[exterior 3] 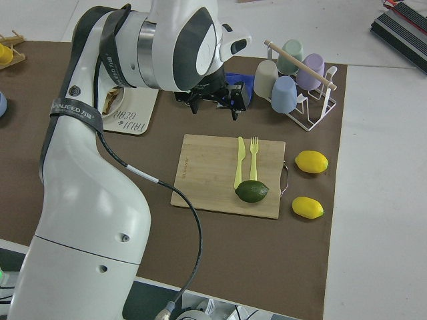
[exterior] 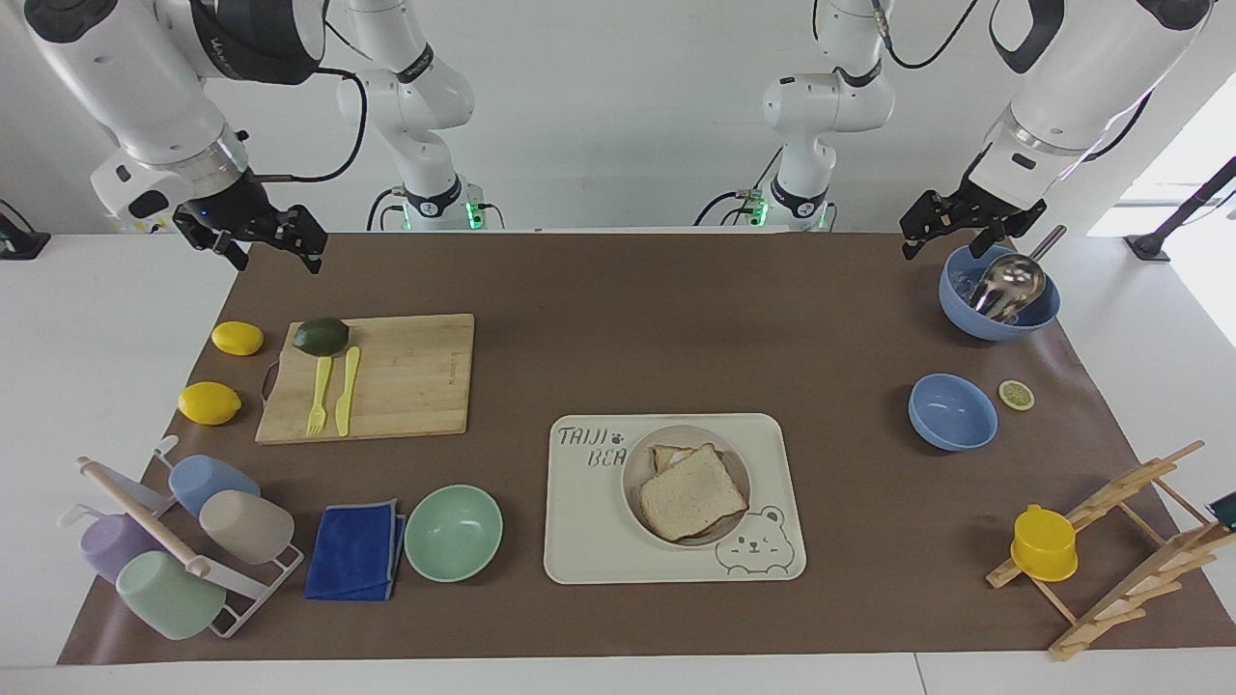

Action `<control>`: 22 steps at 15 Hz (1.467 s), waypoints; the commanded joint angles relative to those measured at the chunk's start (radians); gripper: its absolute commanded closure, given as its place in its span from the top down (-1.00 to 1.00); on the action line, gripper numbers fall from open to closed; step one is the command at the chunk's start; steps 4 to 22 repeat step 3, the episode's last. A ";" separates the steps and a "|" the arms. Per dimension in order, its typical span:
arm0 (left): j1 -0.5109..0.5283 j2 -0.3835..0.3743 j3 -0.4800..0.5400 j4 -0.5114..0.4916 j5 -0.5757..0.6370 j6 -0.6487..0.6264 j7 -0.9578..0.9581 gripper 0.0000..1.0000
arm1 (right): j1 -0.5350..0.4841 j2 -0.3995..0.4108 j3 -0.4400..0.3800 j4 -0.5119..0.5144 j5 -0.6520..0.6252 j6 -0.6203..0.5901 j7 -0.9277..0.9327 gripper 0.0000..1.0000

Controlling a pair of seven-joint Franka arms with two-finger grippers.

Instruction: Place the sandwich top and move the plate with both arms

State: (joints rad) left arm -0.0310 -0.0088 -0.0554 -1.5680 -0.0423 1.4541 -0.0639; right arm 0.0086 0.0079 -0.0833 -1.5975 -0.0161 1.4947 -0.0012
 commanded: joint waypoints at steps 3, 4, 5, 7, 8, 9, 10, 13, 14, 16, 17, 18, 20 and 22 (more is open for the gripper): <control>0.019 0.001 -0.018 0.006 -0.007 -0.021 -0.011 1.00 | -0.002 -0.017 0.004 -0.015 0.001 -0.007 0.015 1.00; 0.019 0.001 -0.018 0.006 -0.007 -0.021 -0.011 1.00 | -0.002 -0.017 0.004 -0.015 0.001 -0.007 0.015 1.00; 0.019 0.001 -0.018 0.006 -0.007 -0.021 -0.011 1.00 | -0.002 -0.017 0.004 -0.015 0.001 -0.007 0.015 1.00; 0.019 0.001 -0.018 0.006 -0.007 -0.021 -0.011 1.00 | -0.002 -0.017 0.004 -0.015 0.001 -0.007 0.015 1.00; 0.019 0.001 -0.018 0.006 -0.007 -0.021 -0.011 1.00 | -0.002 -0.017 0.004 -0.015 0.001 -0.007 0.015 1.00; 0.019 0.001 -0.018 0.006 -0.007 -0.021 -0.011 1.00 | -0.002 -0.017 0.004 -0.015 0.001 -0.007 0.015 1.00; 0.019 0.001 -0.018 0.006 -0.007 -0.021 -0.011 1.00 | -0.002 -0.017 0.004 -0.015 0.001 -0.007 0.015 1.00; 0.019 0.001 -0.018 0.006 -0.007 -0.021 -0.011 1.00 | -0.002 -0.017 0.004 -0.015 0.001 -0.007 0.015 1.00; 0.019 0.001 -0.018 0.006 -0.007 -0.021 -0.011 1.00 | -0.002 -0.017 0.004 -0.015 0.001 -0.007 0.015 1.00; 0.019 0.001 -0.018 0.006 -0.007 -0.021 -0.011 1.00 | -0.002 -0.017 0.004 -0.015 0.001 -0.007 0.015 1.00; 0.019 0.001 -0.018 0.006 -0.007 -0.021 -0.011 1.00 | -0.002 -0.017 0.004 -0.015 0.001 -0.007 0.015 1.00; 0.019 0.001 -0.018 0.006 -0.007 -0.021 -0.011 1.00 | -0.002 -0.017 0.004 -0.015 0.001 -0.007 0.015 1.00; 0.019 0.001 -0.018 0.006 -0.007 -0.021 -0.011 1.00 | -0.002 -0.017 0.004 -0.015 0.001 -0.007 0.015 1.00; 0.019 0.001 -0.018 0.006 -0.007 -0.021 -0.011 1.00 | -0.002 -0.017 0.004 -0.015 0.001 -0.007 0.015 1.00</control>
